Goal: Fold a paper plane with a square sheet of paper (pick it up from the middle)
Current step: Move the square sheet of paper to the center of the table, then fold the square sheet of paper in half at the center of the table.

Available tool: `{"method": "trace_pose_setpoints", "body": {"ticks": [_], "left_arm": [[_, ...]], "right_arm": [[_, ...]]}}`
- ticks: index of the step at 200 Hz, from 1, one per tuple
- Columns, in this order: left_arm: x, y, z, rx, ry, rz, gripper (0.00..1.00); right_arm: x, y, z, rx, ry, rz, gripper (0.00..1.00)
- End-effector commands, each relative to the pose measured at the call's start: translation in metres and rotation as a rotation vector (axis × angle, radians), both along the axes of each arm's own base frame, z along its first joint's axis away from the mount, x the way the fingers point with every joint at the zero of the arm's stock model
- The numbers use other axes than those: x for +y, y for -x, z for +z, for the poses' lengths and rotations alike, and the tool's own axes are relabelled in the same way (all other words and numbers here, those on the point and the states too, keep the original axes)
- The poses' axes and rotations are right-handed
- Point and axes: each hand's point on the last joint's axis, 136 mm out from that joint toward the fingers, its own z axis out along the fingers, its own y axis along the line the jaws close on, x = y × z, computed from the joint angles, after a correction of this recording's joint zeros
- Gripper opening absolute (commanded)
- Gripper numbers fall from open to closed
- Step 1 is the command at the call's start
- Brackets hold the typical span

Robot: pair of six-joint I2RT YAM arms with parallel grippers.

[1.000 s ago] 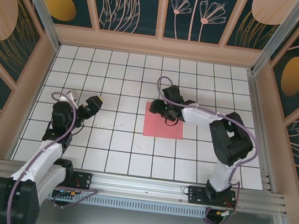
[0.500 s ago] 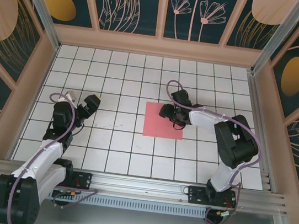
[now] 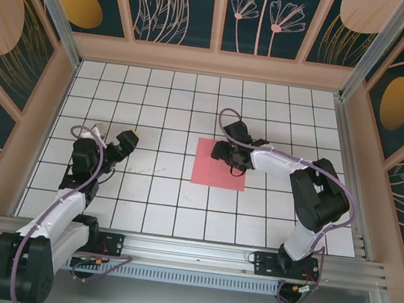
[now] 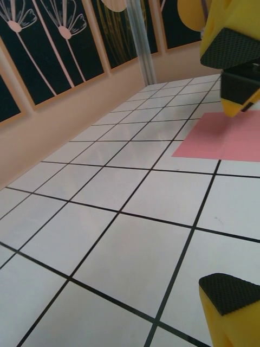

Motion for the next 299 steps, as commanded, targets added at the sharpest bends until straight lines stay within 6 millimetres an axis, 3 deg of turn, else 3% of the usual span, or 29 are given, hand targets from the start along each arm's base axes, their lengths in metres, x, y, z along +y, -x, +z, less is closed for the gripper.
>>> {"method": "trace_pose_setpoints", "body": {"ticks": [1,32,99,158,191,236,299], "left_arm": [[-0.010,0.001,0.004,-0.035,0.005,-0.068,0.99],[-0.019,0.001,0.007,-0.050,0.027,-0.124,0.99],[-0.025,0.004,0.003,-0.042,0.032,-0.166,0.99],[-0.027,0.008,-0.001,-0.036,0.022,-0.181,0.99],[-0.027,0.010,0.000,-0.039,0.024,-0.182,0.99],[-0.027,0.013,-0.001,-0.031,0.030,-0.180,0.99],[-0.027,0.015,-0.001,-0.027,0.045,-0.173,0.99]], "right_arm": [[-0.012,-0.008,0.021,-0.033,0.127,0.029,0.85],[-0.008,-0.004,0.009,0.029,0.206,0.061,0.99],[0.015,0.000,-0.020,0.111,0.246,0.097,0.99],[0.008,0.014,-0.054,0.202,0.294,0.102,0.99],[0.001,0.028,-0.072,0.246,0.333,0.108,0.93],[0.001,0.026,-0.067,0.222,0.347,0.107,0.83],[0.007,0.020,-0.055,0.195,0.320,0.118,0.82]]}}
